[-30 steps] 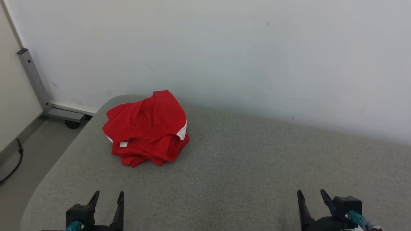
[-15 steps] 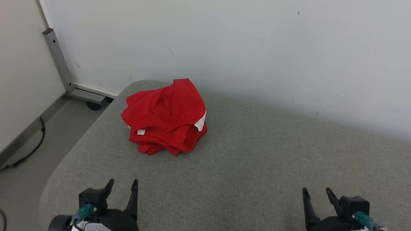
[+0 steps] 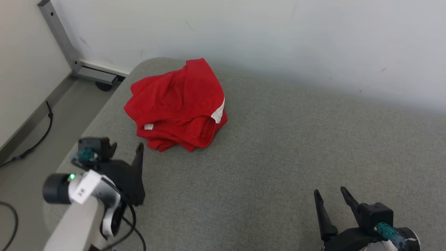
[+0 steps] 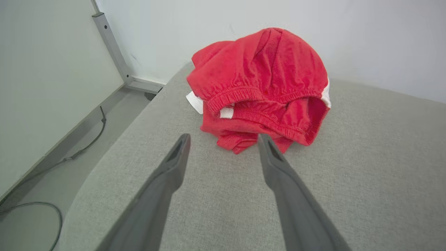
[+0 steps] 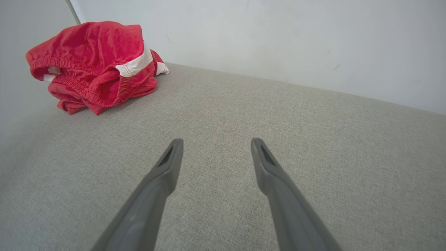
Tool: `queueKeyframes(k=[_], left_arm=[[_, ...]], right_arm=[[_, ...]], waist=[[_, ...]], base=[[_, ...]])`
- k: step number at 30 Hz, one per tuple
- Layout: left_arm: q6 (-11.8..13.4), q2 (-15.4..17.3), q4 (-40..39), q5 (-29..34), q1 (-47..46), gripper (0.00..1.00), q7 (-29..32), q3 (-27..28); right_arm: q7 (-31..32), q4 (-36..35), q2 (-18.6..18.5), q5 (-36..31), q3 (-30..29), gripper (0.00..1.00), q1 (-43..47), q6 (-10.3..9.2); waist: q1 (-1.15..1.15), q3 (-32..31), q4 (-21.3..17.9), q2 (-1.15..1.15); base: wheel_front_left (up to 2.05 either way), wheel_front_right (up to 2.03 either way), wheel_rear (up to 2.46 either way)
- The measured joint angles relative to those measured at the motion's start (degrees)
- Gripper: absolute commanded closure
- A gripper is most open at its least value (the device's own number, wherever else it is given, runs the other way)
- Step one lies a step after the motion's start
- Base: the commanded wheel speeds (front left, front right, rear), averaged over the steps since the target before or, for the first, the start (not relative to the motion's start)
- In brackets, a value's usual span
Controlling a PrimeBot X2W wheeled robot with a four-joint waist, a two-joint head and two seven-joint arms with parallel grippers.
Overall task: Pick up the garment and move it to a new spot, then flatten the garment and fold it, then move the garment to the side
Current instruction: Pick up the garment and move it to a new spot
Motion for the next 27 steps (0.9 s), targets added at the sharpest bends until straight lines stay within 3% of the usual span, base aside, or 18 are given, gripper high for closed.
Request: queueKeyframes(k=[3, 11, 18, 27], left_arm=[[0.0, 1.4, 2.4, 0.0, -7.3, 0.0, 2.7, 1.7], [-0.5, 3.5, 6.5, -1.6, -15.0, 0.0, 7.1, 4.4], [-0.5, 5.1, 10.4, -1.5, -19.6, 0.0, 10.8, 5.2], [1.7, 6.3, 14.9, 3.3, -24.9, 0.0, 14.0, 4.2]], right_arm=[[1.5, -3.1, -1.7, -1.6, 0.5, 0.0, 0.0, 0.03], [4.3, -9.6, -4.9, -2.9, -0.2, 0.0, -0.7, 0.29], [6.5, -13.1, -5.5, -3.3, 0.2, 0.0, -2.9, 0.6], [8.6, -16.1, -6.3, -4.3, -0.3, 0.0, -5.0, 1.0]], waist=[[0.0, 2.9, -1.1, 0.0], [0.0, 8.3, -5.5, 0.0], [0.0, 12.9, -10.2, 0.0], [0.0, 19.2, -14.8, 0.0]], base=[[0.0, 0.0, 0.0], [0.0, 0.0, 0.0], [0.0, 0.0, 0.0], [0.0, 0.0, 0.0]])
